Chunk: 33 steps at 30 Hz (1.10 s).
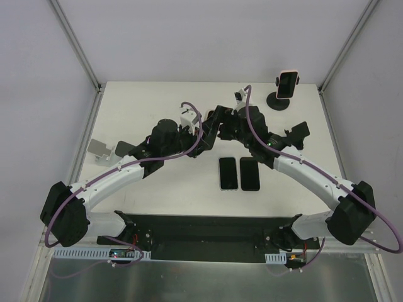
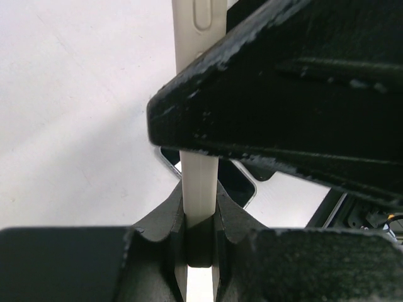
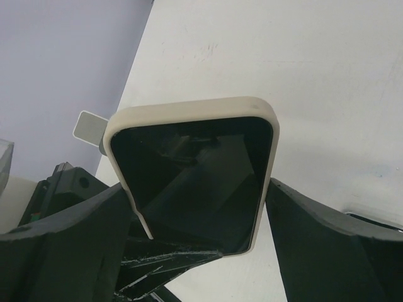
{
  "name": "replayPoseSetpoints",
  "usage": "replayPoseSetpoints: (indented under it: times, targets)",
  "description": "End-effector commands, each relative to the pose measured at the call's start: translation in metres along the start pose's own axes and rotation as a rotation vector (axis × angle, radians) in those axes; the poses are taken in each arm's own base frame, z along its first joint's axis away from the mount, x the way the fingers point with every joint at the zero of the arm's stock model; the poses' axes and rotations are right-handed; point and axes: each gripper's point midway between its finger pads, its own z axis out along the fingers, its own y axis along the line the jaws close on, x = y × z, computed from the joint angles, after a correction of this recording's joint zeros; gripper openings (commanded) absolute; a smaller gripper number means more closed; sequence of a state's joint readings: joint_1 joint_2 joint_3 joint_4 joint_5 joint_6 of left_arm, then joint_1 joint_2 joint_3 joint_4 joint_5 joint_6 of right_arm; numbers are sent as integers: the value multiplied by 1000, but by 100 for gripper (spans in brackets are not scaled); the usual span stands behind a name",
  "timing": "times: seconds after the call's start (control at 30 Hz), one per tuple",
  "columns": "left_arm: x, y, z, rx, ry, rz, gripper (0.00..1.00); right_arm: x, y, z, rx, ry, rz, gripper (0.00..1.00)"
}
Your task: Remove the phone from the phone stand
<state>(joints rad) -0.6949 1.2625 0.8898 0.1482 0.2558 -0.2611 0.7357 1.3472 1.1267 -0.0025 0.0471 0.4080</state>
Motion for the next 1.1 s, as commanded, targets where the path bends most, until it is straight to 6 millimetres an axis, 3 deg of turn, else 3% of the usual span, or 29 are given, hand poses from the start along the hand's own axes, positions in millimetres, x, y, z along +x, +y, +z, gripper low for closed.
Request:
replayPoseSetpoints:
  times: [0.0, 0.2, 0.4, 0.53, 0.57, 0.67, 0.77, 0.87, 1.07]
  targets:
    - [-52, -24, -6, 74, -181, 9, 0, 0, 10, 5, -46, -5, 6, 84]
    - [-54, -25, -10, 79, -204, 12, 0, 3, 7, 6, -35, 4, 8, 84]
    - [-48, -23, -7, 76, -187, 4, 3, 2, 0, 2, 0, -1, -34, 52]
    - [-41, -18, -5, 56, -166, 9, 28, 7, -18, -5, 68, 21, -102, 26]
    - [-42, -17, -6, 51, -168, 17, 40, 7, -20, -7, 74, 23, -118, 22]
    - [-41, -10, -9, 12, -172, 30, 63, 8, -29, -15, 97, 56, -181, 14]
    - [-41, 0, -15, -47, -176, 49, 71, 14, -49, -24, 131, 124, -216, 9]
    - [-38, 12, -23, -104, -177, 65, 78, 28, -86, -37, 193, 227, -186, 8]
    - [-32, 60, -58, -254, -202, 32, 89, 57, -178, -83, 414, 433, -102, 9]
